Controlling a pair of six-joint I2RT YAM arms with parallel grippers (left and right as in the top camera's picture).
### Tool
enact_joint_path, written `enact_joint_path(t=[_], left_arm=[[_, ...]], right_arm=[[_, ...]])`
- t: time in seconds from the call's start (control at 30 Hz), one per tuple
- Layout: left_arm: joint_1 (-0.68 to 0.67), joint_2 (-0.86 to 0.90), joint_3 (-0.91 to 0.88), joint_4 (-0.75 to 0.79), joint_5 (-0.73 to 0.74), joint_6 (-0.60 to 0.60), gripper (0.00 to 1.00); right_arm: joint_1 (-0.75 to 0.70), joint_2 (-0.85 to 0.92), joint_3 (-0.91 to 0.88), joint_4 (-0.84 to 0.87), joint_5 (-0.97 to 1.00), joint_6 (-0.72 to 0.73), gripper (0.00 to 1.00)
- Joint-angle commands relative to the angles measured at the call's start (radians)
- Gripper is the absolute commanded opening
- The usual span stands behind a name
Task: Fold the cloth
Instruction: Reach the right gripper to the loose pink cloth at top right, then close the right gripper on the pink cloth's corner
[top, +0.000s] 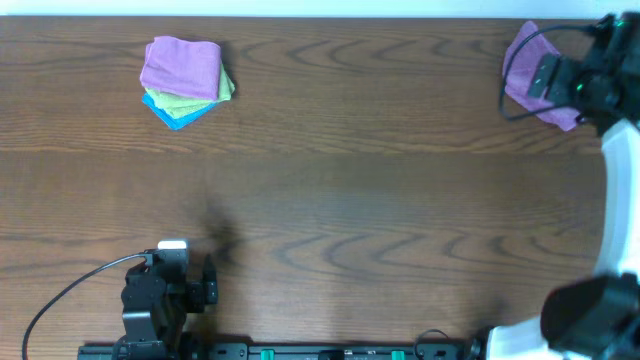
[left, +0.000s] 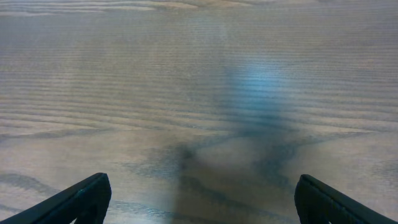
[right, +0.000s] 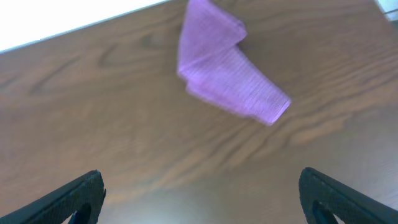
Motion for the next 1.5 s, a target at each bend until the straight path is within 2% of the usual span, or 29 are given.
enact_joint_path(t=[0.0, 0.13, 0.5, 0.83, 1.47], left_arm=[[-0.002, -0.006, -0.006, -0.059, -0.003, 0.025, 0.95], [-0.002, -0.006, -0.006, -0.059, -0.003, 0.025, 0.95], [-0.002, -0.006, -0.006, -0.059, -0.003, 0.025, 0.95], [-0.002, -0.006, -0.006, -0.059, -0.003, 0.025, 0.95], [-0.002, -0.006, -0.006, -0.059, -0.003, 0.025, 0.95]], right_arm=[[-0.031, 0.094, 0.063, 0.027, 0.016, 0.013, 0.99], [-0.034, 0.172, 0.094, 0.086, 0.009, -0.023, 0.99], [-0.034, 0.293, 0.092, 0.314, -0.042, -0.013, 0.97], [-0.034, 0.485, 0.092, 0.505, -0.043, 0.115, 0.89], [-0.032, 0.694, 0.092, 0.7, -0.168, 0.28, 0.81]])
